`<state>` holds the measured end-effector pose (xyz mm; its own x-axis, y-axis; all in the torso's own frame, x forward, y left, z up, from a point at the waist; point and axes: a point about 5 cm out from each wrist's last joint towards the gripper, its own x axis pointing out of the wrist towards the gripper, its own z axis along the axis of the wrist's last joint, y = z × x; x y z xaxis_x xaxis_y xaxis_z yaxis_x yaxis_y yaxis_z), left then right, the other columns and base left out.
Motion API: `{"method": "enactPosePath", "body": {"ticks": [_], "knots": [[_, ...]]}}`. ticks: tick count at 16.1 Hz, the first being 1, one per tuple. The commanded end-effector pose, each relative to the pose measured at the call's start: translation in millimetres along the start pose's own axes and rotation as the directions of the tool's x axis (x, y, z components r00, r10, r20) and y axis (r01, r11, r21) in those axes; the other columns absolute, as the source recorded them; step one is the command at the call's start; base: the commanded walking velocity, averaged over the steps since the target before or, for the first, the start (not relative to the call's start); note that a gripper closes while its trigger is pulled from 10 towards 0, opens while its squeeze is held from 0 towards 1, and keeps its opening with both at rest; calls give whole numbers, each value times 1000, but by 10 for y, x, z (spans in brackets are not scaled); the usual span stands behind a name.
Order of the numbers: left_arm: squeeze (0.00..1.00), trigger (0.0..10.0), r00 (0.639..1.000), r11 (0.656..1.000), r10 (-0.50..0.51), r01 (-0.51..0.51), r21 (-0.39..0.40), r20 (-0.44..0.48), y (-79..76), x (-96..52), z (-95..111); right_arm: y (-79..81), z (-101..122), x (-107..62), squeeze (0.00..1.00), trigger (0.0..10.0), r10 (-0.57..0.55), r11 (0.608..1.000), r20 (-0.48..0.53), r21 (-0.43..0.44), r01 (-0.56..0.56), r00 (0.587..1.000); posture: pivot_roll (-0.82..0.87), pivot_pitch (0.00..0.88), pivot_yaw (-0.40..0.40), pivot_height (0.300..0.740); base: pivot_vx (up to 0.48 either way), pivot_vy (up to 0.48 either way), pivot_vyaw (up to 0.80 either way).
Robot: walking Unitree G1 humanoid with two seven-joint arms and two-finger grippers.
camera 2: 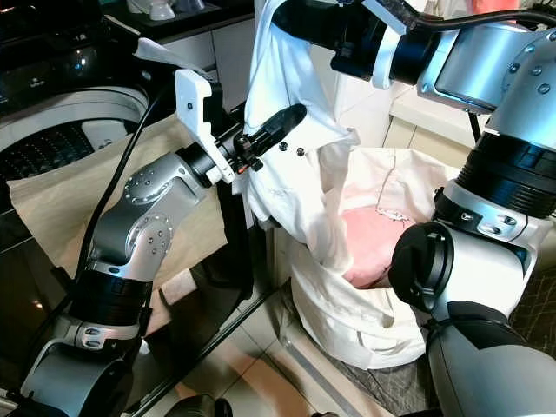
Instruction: Clothes washing
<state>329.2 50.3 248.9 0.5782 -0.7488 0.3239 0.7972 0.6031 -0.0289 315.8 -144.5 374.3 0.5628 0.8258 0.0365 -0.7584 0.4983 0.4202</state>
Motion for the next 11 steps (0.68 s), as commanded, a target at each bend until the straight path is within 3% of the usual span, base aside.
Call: {"method": "enactPosePath", "body": {"ticks": [1,4,7,9,10,11], "knots": [[0,0,1000,1000,-15,15,7,4,11,29,61,10,-15,-13,0,0,6,1000,9,-2,-6,1000,-45,0,48,740,0,0,0],[0,0,1000,1000,-12,12,2,1,22,24,67,7,-36,-7,0,78,-2,1000,10,-6,2,1000,-43,0,49,740,0,0,0],[0,0,1000,1000,-9,9,3,0,31,19,68,6,-51,-2,0,2431,-2,1000,10,-5,2,1000,-43,0,49,740,0,0,0],[0,0,1000,1000,-2,2,3,1,47,14,76,6,-61,-1,0,7216,-5,1000,11,-8,5,1000,-44,0,51,740,0,0,0],[0,0,1000,1000,-2,2,4,0,48,13,76,7,-63,-1,0,8824,-5,1000,12,-9,5,1000,-44,0,52,740,0,0,0],[0,0,1000,1000,0,0,5,-1,52,11,77,7,-65,0,0,9686,-6,1000,13,-11,6,1000,-44,0,52,740,0,0,0]]}}
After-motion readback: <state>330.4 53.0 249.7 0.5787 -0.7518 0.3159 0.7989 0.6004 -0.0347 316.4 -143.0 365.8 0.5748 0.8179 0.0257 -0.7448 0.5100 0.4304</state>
